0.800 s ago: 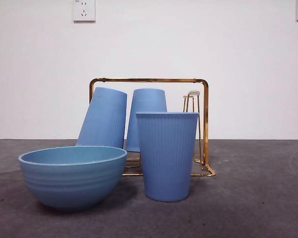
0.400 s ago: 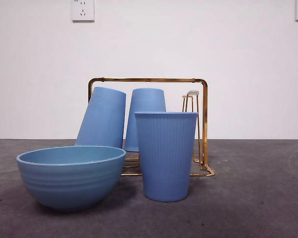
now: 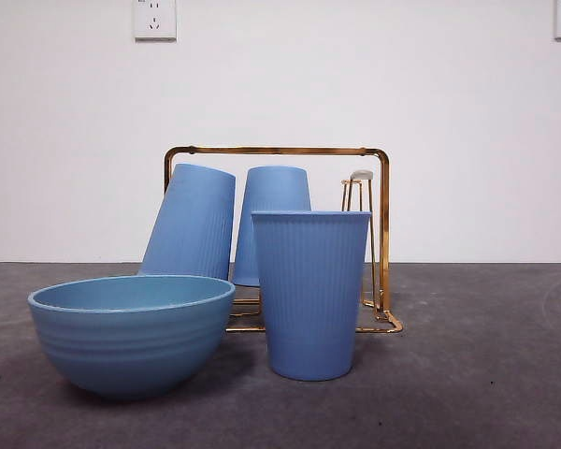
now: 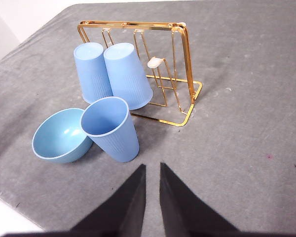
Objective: Right arm lift cup from the cupboard, then place it on the right of the bowl
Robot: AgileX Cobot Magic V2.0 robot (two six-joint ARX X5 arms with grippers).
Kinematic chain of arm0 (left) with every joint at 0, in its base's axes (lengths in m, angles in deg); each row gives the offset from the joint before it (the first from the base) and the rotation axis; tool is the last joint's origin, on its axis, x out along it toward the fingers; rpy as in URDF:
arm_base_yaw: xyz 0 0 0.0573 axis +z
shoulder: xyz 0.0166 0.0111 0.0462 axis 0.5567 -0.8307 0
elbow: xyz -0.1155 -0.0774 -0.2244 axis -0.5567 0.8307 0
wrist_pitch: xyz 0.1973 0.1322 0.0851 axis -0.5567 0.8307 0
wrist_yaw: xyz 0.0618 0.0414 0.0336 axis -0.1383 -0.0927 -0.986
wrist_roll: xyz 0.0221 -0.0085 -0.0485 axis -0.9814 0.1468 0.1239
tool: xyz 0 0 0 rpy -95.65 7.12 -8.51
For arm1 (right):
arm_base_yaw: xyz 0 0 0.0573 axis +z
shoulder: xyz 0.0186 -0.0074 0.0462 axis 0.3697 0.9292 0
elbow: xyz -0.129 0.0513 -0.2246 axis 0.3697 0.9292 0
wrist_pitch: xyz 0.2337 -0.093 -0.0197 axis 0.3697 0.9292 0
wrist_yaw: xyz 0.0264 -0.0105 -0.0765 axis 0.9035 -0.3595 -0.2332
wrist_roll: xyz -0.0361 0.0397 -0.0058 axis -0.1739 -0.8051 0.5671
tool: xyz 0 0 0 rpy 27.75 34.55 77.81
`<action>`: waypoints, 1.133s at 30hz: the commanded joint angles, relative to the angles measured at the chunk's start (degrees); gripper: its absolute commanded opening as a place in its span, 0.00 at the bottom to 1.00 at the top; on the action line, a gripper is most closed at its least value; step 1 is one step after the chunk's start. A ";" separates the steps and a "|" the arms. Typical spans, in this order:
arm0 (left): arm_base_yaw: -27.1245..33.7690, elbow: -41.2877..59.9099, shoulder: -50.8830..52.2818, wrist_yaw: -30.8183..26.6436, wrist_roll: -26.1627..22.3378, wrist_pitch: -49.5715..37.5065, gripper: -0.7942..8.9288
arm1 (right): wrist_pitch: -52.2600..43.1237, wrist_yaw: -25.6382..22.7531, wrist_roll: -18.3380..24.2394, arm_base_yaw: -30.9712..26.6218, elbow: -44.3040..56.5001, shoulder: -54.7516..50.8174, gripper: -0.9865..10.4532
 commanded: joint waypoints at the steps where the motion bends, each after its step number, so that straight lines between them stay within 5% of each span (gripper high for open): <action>1: 0.04 1.14 0.04 0.04 -7.17 0.59 0.09 | -0.52 -0.02 0.59 0.28 -0.61 0.13 0.12; 24: 0.04 1.11 0.04 0.04 -7.52 0.35 0.09 | -0.55 -0.09 0.61 0.28 -0.59 0.13 0.12; 27: 0.04 1.11 0.04 0.02 -7.50 0.35 0.09 | -2.16 -3.34 1.11 -1.07 0.11 -0.85 0.12; 30: 0.04 1.11 0.04 0.04 -7.52 0.35 0.09 | -8.72 -5.84 4.07 -5.22 2.82 -1.53 0.12; 34: 0.04 1.11 0.04 0.04 -7.52 0.37 0.09 | -33.35 -8.46 6.23 -11.04 15.76 -4.83 0.12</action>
